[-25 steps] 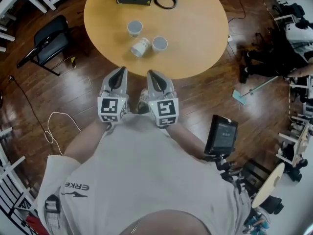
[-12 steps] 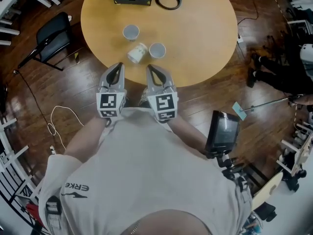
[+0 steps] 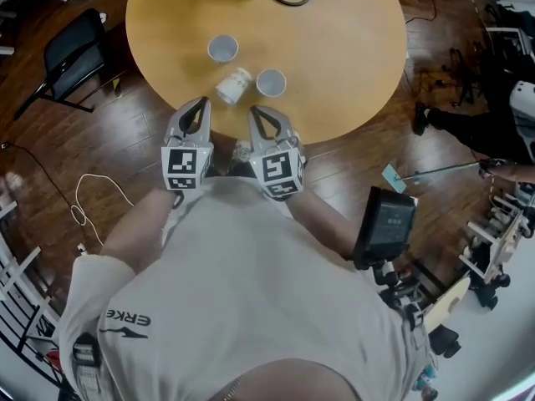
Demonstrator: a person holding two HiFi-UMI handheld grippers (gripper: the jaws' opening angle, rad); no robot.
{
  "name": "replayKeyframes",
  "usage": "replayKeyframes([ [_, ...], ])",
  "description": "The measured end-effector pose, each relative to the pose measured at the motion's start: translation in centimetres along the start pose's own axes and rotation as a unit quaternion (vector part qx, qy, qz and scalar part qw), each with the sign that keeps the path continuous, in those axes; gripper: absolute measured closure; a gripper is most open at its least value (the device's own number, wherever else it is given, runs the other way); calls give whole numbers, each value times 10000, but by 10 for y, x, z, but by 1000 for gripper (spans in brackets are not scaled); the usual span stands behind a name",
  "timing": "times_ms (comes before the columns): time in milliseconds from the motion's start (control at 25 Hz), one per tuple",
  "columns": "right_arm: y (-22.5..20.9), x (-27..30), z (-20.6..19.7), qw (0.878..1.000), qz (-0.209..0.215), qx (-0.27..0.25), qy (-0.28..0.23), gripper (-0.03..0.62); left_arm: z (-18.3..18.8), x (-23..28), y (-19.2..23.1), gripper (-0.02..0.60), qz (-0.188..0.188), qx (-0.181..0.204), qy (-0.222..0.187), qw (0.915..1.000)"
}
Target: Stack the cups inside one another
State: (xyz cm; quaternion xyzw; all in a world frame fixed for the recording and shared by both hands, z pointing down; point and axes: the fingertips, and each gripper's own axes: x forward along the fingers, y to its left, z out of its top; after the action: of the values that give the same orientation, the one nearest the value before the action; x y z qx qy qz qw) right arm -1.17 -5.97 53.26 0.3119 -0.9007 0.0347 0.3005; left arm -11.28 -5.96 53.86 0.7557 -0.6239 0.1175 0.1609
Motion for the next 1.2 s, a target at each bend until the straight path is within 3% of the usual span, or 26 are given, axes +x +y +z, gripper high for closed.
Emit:
replayKeyframes([
  [320,13,28,-16,9925,435,-956,619,520,-17,17,5,580,-260,407,134,9987],
  [480,31,38,-32,9721,840,-1935,1029,434,-37,20,10,580,-393,534,310,9973],
  [600,31,41,-39,9345,1084,-3110,1351,354,-43,20,11,580,-384,417,364,9977],
  [800,27,46,-42,8400,1305,-4973,1733,271,-48,14,10,580,-365,176,412,9983],
  [920,25,61,-49,7959,1502,-5536,1937,231,-52,16,16,580,-347,55,380,9987],
  [1120,19,76,-63,7365,1949,-6072,2254,191,-52,21,14,580,-358,-29,349,9987],
  [1200,20,79,-66,7184,2129,-6196,2337,180,-53,21,13,580,-371,-18,357,9987],
])
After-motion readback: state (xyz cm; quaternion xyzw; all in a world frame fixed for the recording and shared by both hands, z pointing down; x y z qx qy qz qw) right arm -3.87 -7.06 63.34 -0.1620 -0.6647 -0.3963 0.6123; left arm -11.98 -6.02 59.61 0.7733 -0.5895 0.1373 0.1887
